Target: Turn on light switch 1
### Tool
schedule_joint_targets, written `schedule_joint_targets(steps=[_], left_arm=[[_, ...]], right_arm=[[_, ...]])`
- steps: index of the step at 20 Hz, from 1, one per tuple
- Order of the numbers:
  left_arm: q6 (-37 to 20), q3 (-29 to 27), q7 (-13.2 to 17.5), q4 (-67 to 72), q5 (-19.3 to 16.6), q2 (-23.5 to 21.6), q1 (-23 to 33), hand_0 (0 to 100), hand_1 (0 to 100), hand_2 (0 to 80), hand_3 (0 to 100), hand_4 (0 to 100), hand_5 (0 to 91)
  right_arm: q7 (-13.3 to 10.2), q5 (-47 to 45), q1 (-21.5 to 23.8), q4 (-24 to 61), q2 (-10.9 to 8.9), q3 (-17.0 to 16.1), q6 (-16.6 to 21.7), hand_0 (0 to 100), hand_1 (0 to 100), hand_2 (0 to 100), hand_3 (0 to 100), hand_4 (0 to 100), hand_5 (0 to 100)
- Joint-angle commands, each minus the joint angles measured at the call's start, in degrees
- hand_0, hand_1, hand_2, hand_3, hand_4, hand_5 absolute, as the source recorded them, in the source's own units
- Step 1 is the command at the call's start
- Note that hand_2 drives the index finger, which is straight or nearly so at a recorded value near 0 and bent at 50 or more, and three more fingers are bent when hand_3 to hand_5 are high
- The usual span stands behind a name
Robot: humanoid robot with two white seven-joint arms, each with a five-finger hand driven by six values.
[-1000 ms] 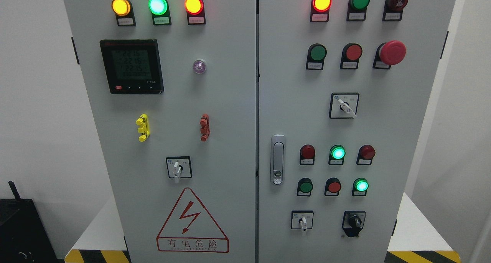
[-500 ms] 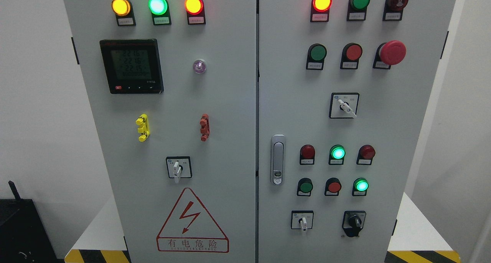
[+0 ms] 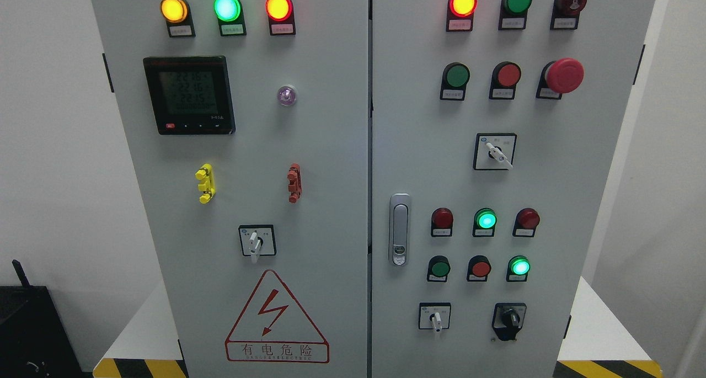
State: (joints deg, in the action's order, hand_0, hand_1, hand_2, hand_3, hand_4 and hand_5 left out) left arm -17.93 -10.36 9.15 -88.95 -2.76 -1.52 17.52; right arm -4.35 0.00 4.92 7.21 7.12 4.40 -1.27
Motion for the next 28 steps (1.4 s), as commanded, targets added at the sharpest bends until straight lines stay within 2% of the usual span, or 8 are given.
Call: schedule_joint_targets(steps=[1, 5, 8, 12, 15, 18, 22, 28], left_arm=[[2.37, 1.73, -0.19, -17.83, -0.14, 1.0, -1.7, 29, 44, 34.3, 45, 62, 44.8], [10.44, 4.2, -0.54, -23.53, 0.21, 1.08, -3.54, 21, 48, 36.5, 47, 64, 48.8], [12.83, 5.78, -0.89, -26.18, 0.12, 1.17, -5.65, 19, 49, 36.3, 48, 65, 49.5], [16.43, 7.19, -4.05, -26.71, -0.23, 1.69, -8.46, 17, 52, 36.8, 50, 66, 52.5], [20.3, 7.89, -5.81, -27.06, -0.23, 2.84, -11.19, 8, 54, 39.6, 51, 67, 53.5], [23.46, 9.74, -7.74, -27.41, -0.23, 3.02, -13.74, 2, 56, 42.2, 58, 71, 60.9], [26.63, 12.02, -9.41, -27.59, -0.23, 3.02, -16.38, 0, 58, 43.6, 64, 76, 68.4], [29.98, 13.26, -12.49, -27.94, -0.23, 3.02, -19.37, 0, 59, 45.3, 65, 76, 69.1]], right_arm=[[0.04, -1.41, 0.0, 0.0, 0.0, 0.0, 0.04, 0, 0, 0, 0, 0, 0], [0.04, -1.41, 0.0, 0.0, 0.0, 0.0, 0.04, 0, 0, 0, 0, 0, 0], [0.04, -1.41, 0.0, 0.0, 0.0, 0.0, 0.04, 0, 0, 0, 0, 0, 0], [0.04, -1.41, 0.0, 0.0, 0.0, 0.0, 0.04, 0, 0, 0, 0, 0, 0], [0.04, -1.41, 0.0, 0.0, 0.0, 0.0, 0.04, 0, 0, 0, 0, 0, 0], [0.04, -1.41, 0.0, 0.0, 0.0, 0.0, 0.04, 0, 0, 0, 0, 0, 0], [0.04, -1.41, 0.0, 0.0, 0.0, 0.0, 0.04, 0, 0, 0, 0, 0, 0], [0.04, -1.41, 0.0, 0.0, 0.0, 0.0, 0.04, 0, 0, 0, 0, 0, 0]])
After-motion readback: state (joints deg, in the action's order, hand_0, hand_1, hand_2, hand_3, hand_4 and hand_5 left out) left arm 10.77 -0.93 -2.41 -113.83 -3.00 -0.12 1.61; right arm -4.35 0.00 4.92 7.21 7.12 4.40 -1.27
